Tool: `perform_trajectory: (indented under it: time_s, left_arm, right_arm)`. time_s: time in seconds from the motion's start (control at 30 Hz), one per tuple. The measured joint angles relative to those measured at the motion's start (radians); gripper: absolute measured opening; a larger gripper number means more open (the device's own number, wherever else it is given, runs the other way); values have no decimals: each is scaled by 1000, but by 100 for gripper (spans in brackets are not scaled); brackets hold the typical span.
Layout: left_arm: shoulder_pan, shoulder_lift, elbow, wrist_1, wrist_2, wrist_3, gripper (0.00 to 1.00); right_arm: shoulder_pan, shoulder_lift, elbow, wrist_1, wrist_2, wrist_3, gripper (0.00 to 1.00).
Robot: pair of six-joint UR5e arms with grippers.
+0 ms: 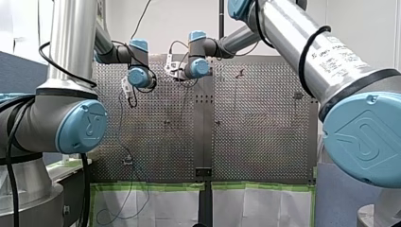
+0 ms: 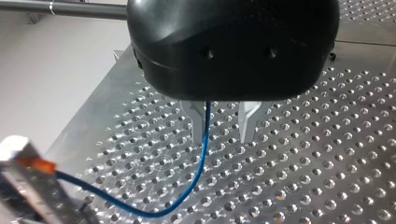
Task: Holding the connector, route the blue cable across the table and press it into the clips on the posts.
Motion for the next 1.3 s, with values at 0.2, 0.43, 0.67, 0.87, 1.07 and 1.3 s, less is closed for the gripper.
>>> perform_trajectory:
  time_s: [0.2, 0.43, 0.67, 0.87, 1.07, 1.3]
  left_arm:
    - [-3, -43, 37, -12, 6, -1, 38]
    - [-4, -54, 46, -28, 4, -1, 31]
    - [-5, -54, 46, -39, -12, 2, 0]
    - [-2, -52, 43, -65, -47, 1, 0]
    - [-1, -48, 13, -73, -57, 4, 0]
    - [3, -4, -45, -32, -56, -1, 0]
  right_arm:
    - [0, 0, 0, 0, 0, 0, 0]
    - [-1, 0, 0, 0, 0, 0, 0]
    - [-1, 0, 0, 1, 0, 0, 0]
    - [2, 0, 2, 3, 0, 1, 0]
    - [4, 1, 17, 7, 1, 0, 0]
    - [4, 2, 71, 3, 4, -5, 0]
